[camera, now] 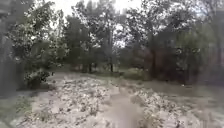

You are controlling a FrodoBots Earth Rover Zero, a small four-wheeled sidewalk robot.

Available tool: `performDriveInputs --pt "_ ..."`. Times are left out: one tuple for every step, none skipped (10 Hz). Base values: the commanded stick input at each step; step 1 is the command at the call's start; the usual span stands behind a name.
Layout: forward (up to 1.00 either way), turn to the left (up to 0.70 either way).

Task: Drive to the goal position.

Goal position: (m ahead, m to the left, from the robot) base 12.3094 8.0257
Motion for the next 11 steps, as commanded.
performDriveInputs --pt "0.70 0.35" --pt "0.70 0.35" --pt "0.70 0.35" --pt "0.70 0.35" --pt "0.70 0.35" --pt "0.70 0.35" --pt "0.70 0.35" --pt "0.70 0.35" --pt "0.70 0.35" --pt "0.70 0.35" --pt "0.70 0.35"
